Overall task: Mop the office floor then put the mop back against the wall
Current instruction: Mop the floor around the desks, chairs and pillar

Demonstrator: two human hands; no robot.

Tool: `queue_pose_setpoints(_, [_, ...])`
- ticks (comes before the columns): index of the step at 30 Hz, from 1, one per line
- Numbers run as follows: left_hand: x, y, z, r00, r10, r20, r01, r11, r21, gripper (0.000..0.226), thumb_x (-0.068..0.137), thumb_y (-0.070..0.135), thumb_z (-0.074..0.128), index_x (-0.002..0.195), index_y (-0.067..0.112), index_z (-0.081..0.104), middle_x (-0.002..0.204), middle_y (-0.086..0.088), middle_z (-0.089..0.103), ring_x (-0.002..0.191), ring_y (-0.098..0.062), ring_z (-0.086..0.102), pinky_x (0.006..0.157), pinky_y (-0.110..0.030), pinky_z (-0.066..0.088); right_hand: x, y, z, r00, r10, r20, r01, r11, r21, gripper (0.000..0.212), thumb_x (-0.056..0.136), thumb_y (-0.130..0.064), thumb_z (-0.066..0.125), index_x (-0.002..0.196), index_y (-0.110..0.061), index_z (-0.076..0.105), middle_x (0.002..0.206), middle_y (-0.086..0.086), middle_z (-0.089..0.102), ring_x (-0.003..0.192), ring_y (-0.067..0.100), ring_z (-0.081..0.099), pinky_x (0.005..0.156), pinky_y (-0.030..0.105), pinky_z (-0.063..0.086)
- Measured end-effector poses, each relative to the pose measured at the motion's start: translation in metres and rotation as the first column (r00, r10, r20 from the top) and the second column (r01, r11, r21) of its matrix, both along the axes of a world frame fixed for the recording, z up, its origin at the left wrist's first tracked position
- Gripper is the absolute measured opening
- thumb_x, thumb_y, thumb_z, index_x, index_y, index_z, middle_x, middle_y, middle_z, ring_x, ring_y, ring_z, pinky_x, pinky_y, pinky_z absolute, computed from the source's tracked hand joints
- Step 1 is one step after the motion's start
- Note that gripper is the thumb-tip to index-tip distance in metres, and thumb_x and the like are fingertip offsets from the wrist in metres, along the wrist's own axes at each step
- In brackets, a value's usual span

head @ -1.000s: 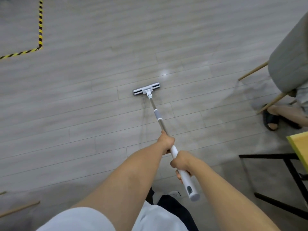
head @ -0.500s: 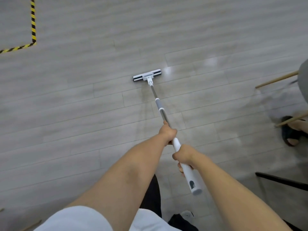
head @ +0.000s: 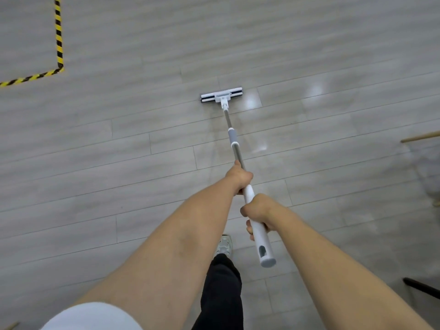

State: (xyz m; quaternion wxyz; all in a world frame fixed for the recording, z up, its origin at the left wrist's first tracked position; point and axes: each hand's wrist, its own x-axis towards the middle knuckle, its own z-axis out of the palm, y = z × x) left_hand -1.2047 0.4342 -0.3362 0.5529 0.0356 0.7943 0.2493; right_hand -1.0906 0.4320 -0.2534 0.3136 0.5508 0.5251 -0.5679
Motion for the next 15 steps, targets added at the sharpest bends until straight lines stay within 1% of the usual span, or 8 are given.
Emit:
queue_pose_setpoints(2, [0.009,-0.02,-0.001,0.999,-0.021,-0.03,0.02,1.0,-0.015,0.079,0.093,0.02,0.053,0.159,0.036,0.011,0.12,-0.008,0.058,0.1,-0.03,0.064,0.058,-0.031,0.053,0.007,-0.023,-0.004,1.0,-0.015,-0.017,0.015,1.0,-0.008,0.021,0.096,-0.005,0.05,0.118,-0.004,0.048,0.074,0.016,0.058,0.045,0.024,0.057,0.056,0.043,0.061])
queue_pose_setpoints(3, [0.015,-0.031,0.0,0.999,-0.029,-0.044,0.028,0.999,-0.017,0.077,0.093,0.02,0.053,0.158,0.034,0.014,0.12,-0.009,0.058,0.1,-0.03,0.063,0.057,-0.03,0.052,0.013,-0.034,-0.004,1.0,-0.019,-0.022,0.019,1.0,-0.012,0.023,0.096,-0.006,0.05,0.119,-0.004,0.047,0.074,0.016,0.058,0.046,0.024,0.057,0.058,0.044,0.061])
queue_pose_setpoints(6, [0.045,-0.067,0.009,0.998,-0.041,-0.052,0.04,0.999,-0.015,0.068,0.092,0.02,0.054,0.153,0.028,0.025,0.12,-0.011,0.058,0.096,-0.03,0.062,0.054,-0.029,0.05,0.043,-0.068,0.003,1.0,-0.011,-0.011,0.011,1.0,-0.027,0.025,0.098,-0.008,0.05,0.123,-0.005,0.046,0.076,0.014,0.06,0.051,0.024,0.058,0.059,0.042,0.061])
queue_pose_setpoints(8, [0.076,-0.096,0.019,0.999,-0.035,-0.038,0.035,0.999,-0.002,0.065,0.092,0.018,0.053,0.151,0.025,0.028,0.119,-0.011,0.057,0.095,-0.029,0.061,0.054,-0.029,0.049,0.073,-0.093,0.009,1.0,0.028,-0.006,-0.028,1.0,-0.012,0.022,0.096,-0.008,0.051,0.118,-0.006,0.049,0.075,0.014,0.062,0.055,0.025,0.061,0.069,0.046,0.063])
queue_pose_setpoints(10, [0.114,-0.131,0.029,0.999,-0.03,-0.032,0.03,0.999,0.017,0.057,0.093,0.015,0.052,0.146,0.022,0.033,0.114,-0.012,0.057,0.092,-0.029,0.059,0.054,-0.029,0.048,0.112,-0.124,0.018,0.998,0.068,-0.009,-0.068,0.998,-0.003,0.017,0.094,-0.008,0.052,0.111,-0.007,0.051,0.072,0.013,0.064,0.059,0.027,0.063,0.078,0.05,0.063])
queue_pose_setpoints(13, [0.185,-0.194,0.047,1.0,-0.014,-0.02,0.015,0.999,0.031,0.052,0.095,0.013,0.05,0.143,0.02,0.035,0.098,-0.008,0.055,0.089,-0.027,0.058,0.053,-0.03,0.046,0.179,-0.181,0.029,0.995,0.1,0.002,-0.1,0.995,-0.016,0.011,0.095,-0.008,0.052,0.106,-0.007,0.05,0.073,0.013,0.063,0.061,0.026,0.062,0.079,0.048,0.063])
queue_pose_setpoints(15, [0.238,-0.238,0.056,1.0,-0.011,-0.02,0.012,0.999,0.035,0.05,0.094,0.012,0.05,0.142,0.02,0.037,0.094,-0.007,0.056,0.084,-0.025,0.058,0.052,-0.029,0.046,0.231,-0.221,0.034,0.992,0.12,0.037,-0.119,0.992,-0.033,0.007,0.096,-0.009,0.053,0.101,-0.007,0.049,0.076,0.013,0.064,0.064,0.027,0.062,0.082,0.047,0.062])
